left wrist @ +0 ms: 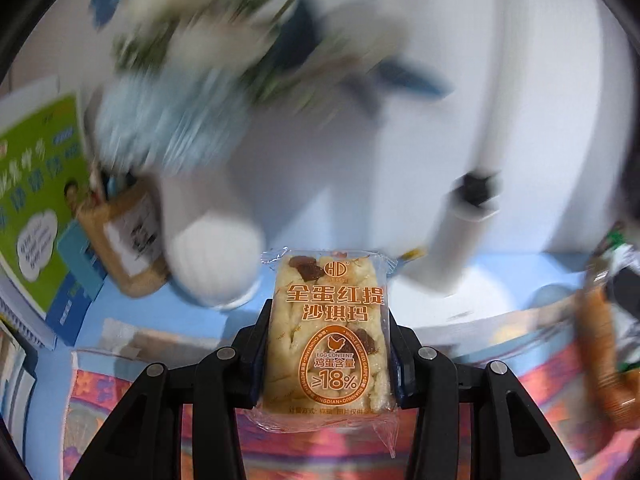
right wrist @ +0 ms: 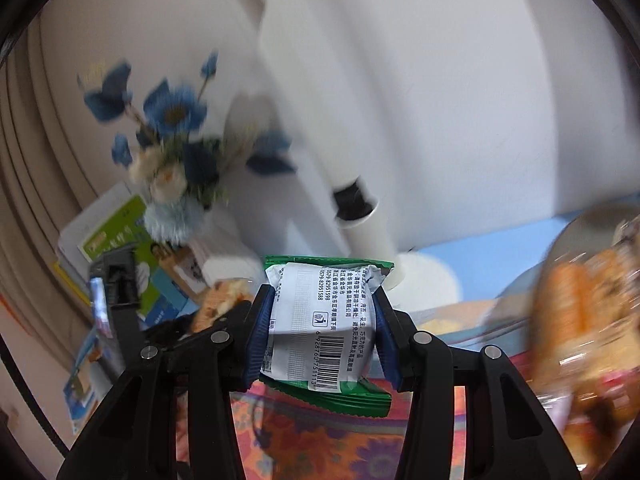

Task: Organize snacks
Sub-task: 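Carry both packs over the amber bowl and open both tools to drop them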

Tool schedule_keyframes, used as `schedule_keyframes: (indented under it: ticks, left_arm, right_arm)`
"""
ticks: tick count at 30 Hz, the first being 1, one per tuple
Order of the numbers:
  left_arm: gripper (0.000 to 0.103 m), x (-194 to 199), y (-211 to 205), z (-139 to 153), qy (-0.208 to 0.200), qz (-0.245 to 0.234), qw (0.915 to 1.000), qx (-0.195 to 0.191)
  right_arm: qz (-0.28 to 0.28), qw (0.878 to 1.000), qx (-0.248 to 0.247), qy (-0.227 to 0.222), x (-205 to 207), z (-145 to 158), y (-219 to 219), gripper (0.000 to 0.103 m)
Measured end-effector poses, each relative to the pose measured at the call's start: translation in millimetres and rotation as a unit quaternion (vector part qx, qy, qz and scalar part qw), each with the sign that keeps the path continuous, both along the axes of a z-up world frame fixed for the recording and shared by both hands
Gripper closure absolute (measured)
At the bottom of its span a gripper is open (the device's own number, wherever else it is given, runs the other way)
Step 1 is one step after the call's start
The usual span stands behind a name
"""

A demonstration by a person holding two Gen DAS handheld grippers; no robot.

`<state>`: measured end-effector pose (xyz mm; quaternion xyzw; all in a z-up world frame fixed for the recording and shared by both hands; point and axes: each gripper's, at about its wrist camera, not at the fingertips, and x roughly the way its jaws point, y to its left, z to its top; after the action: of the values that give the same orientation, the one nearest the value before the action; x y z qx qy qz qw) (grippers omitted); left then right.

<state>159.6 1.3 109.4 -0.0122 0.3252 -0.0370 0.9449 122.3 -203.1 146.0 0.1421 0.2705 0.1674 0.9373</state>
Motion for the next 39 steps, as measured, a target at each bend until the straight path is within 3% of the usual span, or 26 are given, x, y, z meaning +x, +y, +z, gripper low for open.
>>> schedule_keyframes:
  ticks: [3, 9, 16, 21, 22, 23, 24, 25, 27, 32, 39]
  left_arm:
    - [0.058, -14.5, -38.8, 38.6, -0.003, -0.030, 0.9993, -0.021]
    - [0.058, -28.8, -134.1, 65.2, -0.006, -0.095, 0.9946, -0.040]
    - [0.058, -50.7, -232.0, 64.7, 0.014, -0.170, 0.9843, -0.044]
    - [0.058, -55.3, -276.3, 52.2, 0.041, -0.202, 0.9780, -0.031]
    - [0.049, -53.9, -284.4, 47.2, 0.055, -0.209, 0.9762, -0.021]
    - [0.028, -52.4, -289.5, 43.0, 0.065, -0.210, 0.9754, -0.011]
    - [0.016, -51.7, -292.9, 41.0, 0.072, -0.204, 0.9763, 0.001]
    - [0.001, -52.8, -292.8, 41.5, 0.064, -0.191, 0.9795, 0.012]
    - [0.000, -59.8, -288.9, 47.9, 0.046, -0.179, 0.9826, 0.018]
    - [0.000, -61.2, -261.6, 56.6, 0.049, -0.154, 0.9868, 0.010]
    - [0.000, -80.7, -228.4, 67.0, 0.045, -0.108, 0.9931, 0.012]
  right_arm:
    - [-0.010, 1.000, -0.008, -0.007, -12.5, 27.8, -30.4, 0.057]
    - [-0.058, 0.998, -0.035, -0.006, -34.9, 65.3, -113.1, 0.057]
    - [-0.116, 0.992, -0.032, 0.028, -50.9, 69.5, -203.0, 0.057]
    - [-0.150, 0.986, -0.025, 0.065, -54.8, 53.0, -248.1, 0.055]
    - [-0.151, 0.986, -0.021, 0.073, -54.3, 48.7, -253.5, 0.053]
    - [-0.153, 0.984, -0.017, 0.088, -52.1, 43.1, -260.8, 0.045]
    - [-0.153, 0.982, -0.011, 0.106, -50.1, 38.6, -268.2, 0.022]
    - [-0.153, 0.981, -0.005, 0.121, -48.4, 35.8, -272.9, 0.013]
    - [-0.146, 0.980, 0.016, 0.134, -49.7, 30.8, -280.2, 0.013]
    - [-0.160, 0.978, 0.026, 0.128, -64.4, 37.7, -286.2, 0.013]
    - [-0.144, 0.983, 0.040, 0.109, -93.0, 55.7, -265.0, 0.012]
